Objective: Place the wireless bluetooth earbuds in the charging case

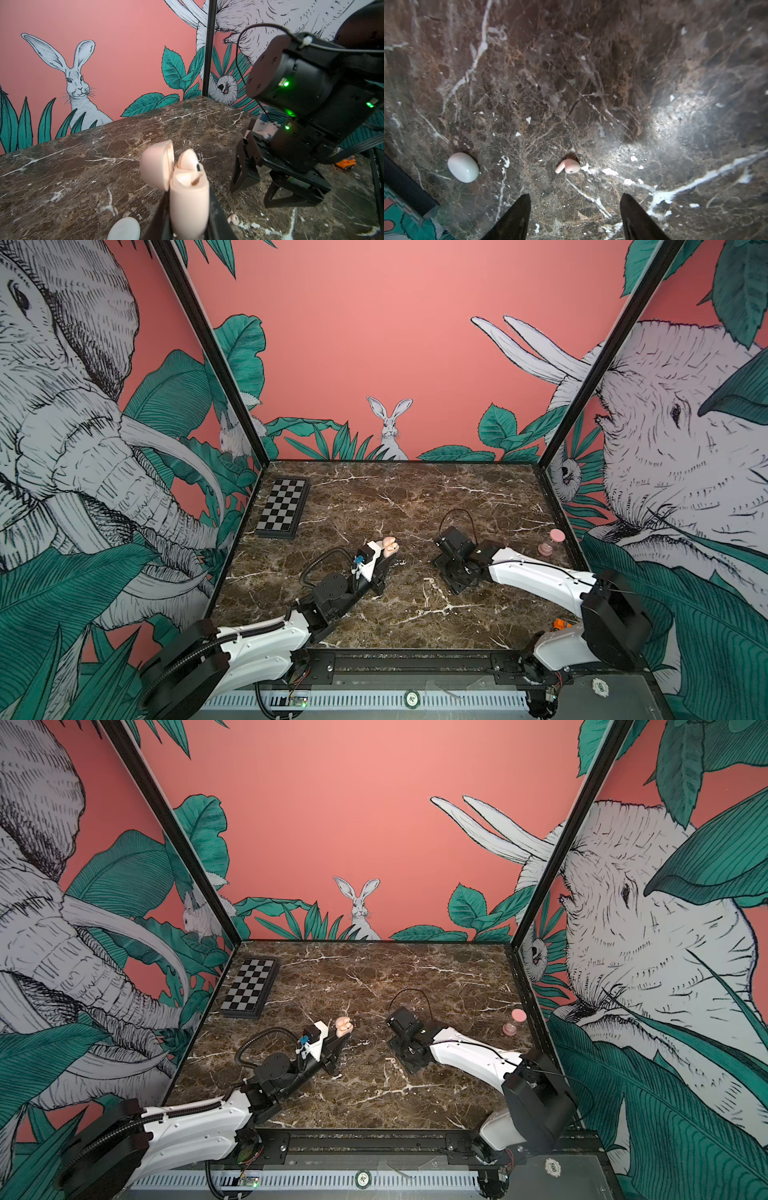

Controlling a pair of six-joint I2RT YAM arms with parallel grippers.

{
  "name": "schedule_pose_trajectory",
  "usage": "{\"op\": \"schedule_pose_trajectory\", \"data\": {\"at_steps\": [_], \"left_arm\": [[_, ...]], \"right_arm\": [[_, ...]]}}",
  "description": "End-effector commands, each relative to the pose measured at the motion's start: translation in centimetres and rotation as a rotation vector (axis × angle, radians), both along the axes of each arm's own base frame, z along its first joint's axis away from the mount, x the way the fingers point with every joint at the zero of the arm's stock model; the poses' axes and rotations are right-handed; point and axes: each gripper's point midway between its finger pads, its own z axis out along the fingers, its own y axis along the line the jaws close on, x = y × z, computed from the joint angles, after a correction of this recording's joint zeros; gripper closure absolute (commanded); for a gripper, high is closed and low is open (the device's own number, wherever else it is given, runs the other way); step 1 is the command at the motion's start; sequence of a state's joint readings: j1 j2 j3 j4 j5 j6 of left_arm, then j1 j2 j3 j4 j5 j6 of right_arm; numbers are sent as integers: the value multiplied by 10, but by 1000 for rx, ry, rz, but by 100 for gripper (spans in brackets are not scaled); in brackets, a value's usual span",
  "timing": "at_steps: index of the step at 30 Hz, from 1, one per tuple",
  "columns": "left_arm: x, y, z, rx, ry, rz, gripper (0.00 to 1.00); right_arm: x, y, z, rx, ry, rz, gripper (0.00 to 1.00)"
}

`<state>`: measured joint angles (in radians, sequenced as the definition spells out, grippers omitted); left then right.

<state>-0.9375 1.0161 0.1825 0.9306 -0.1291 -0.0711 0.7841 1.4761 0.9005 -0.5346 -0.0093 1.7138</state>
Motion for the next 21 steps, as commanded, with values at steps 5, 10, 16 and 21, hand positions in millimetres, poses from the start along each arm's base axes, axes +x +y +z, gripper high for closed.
{"op": "schedule_pose_trajectory", "data": {"at_steps": [5,10,16,21], "left_arm": [[-1,-2,8,-29,-9,-5,100],[0,-1,6,-22,-9,0,100],[0,-1,5,-19,-10,2,100],[0,-1,3,-12,-6,0,100]], "right_arm": [[10,14,-10,5,23,-77,44],[11,18,-23,-12,53,-71,54],[10,20,-32,-19,68,-72,58],[8,22,-36,-18,80,-65,61]]}}
